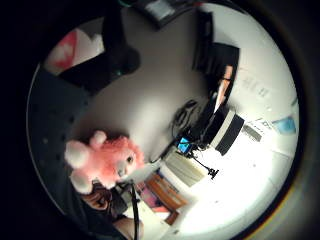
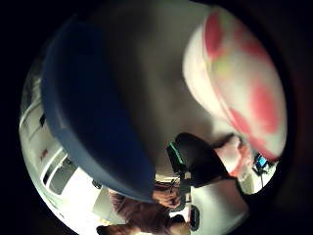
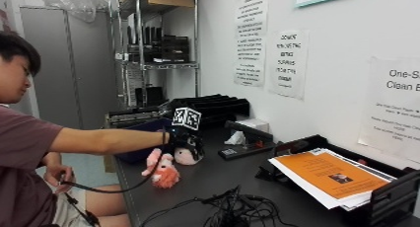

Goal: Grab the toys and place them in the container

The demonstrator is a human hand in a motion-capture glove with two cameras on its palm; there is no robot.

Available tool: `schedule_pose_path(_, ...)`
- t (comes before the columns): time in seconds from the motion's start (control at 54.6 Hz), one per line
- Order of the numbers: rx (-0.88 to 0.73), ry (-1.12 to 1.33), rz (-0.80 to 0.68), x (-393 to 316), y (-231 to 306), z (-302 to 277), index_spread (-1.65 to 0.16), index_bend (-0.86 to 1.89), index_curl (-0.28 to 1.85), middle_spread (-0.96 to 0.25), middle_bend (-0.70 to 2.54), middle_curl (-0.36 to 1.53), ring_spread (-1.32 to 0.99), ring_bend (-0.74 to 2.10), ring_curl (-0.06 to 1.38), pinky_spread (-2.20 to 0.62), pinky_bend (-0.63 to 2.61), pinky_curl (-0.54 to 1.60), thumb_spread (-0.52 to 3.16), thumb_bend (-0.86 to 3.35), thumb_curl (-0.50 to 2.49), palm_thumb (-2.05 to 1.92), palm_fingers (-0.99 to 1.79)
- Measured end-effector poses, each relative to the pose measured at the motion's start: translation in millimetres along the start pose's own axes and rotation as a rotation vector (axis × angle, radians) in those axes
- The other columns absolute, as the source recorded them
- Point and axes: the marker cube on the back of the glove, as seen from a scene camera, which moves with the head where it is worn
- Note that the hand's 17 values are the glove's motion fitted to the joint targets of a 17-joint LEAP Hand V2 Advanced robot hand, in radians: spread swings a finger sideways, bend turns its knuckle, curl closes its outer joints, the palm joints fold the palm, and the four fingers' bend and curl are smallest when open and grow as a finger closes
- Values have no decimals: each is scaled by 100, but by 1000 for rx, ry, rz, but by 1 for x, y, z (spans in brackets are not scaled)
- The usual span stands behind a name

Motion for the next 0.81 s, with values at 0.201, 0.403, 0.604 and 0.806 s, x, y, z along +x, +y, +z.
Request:
schedule_pose_path(0.201,290,-220,15,21,-11,20,-30,15,18,-5,26,24,-11,82,42,-14,117,37,126,7,43,38,42)
schedule_pose_path(0.403,445,-237,18,18,-8,10,-34,24,23,-25,54,37,-32,99,50,-34,107,36,99,15,58,66,94)
schedule_pose_path(0.604,475,-236,7,28,23,-46,-40,36,31,-35,68,47,-39,100,54,-38,99,37,70,13,70,73,102)
schedule_pose_path(0.806,517,-193,14,61,88,-134,-44,41,39,-40,73,56,-42,101,56,-39,100,39,52,10,79,76,100)
